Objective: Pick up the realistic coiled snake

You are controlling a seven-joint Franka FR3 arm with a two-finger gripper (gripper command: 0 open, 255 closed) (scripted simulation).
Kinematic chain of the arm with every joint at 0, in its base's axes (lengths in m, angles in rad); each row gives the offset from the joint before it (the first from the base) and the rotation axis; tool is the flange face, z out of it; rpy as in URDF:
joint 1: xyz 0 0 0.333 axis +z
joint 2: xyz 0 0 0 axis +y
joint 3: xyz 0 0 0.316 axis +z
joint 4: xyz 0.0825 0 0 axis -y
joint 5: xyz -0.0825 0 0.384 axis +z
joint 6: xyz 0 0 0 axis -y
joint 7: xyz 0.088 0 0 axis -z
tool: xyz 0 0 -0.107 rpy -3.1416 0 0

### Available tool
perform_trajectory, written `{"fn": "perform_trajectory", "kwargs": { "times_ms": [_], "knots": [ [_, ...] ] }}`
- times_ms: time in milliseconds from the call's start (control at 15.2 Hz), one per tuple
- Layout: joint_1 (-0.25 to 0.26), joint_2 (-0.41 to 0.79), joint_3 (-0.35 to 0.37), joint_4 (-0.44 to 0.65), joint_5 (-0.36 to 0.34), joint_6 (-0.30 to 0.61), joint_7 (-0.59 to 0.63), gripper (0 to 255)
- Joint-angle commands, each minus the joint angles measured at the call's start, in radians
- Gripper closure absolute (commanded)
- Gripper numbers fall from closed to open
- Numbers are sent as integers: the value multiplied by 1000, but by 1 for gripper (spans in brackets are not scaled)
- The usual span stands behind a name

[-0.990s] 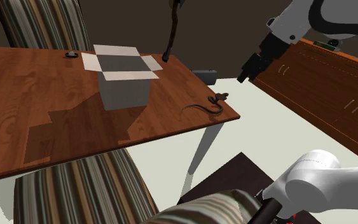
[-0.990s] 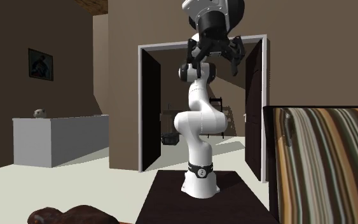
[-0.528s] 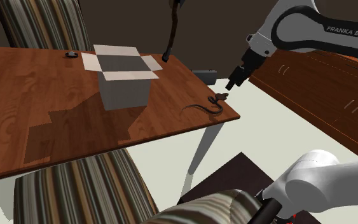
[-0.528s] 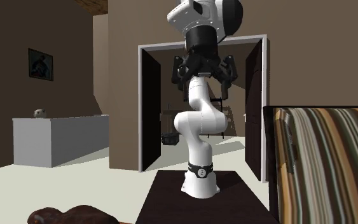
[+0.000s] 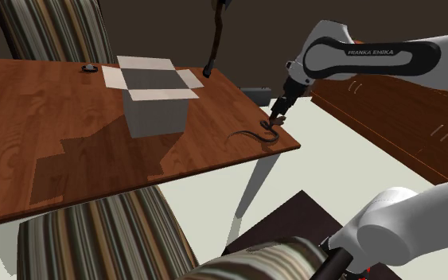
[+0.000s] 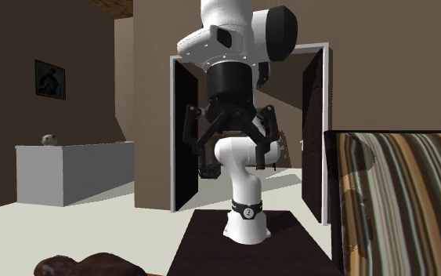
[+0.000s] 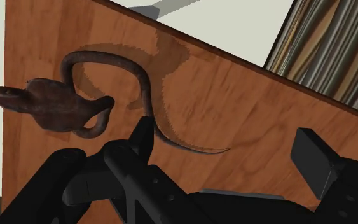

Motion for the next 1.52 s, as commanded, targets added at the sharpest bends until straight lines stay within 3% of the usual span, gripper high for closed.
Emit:
{"fn": "perform_trajectory", "kwargs": {
  "times_ms": [0,792,1386,1452],
  "knots": [
    [2,74,-16,26,-1,35,-38,0],
    [-17,525,-68,230,42,204,-257,0],
    [-22,583,-62,194,60,296,-269,0],
    [-22,583,-62,196,60,294,-269,255]
  ]
}}
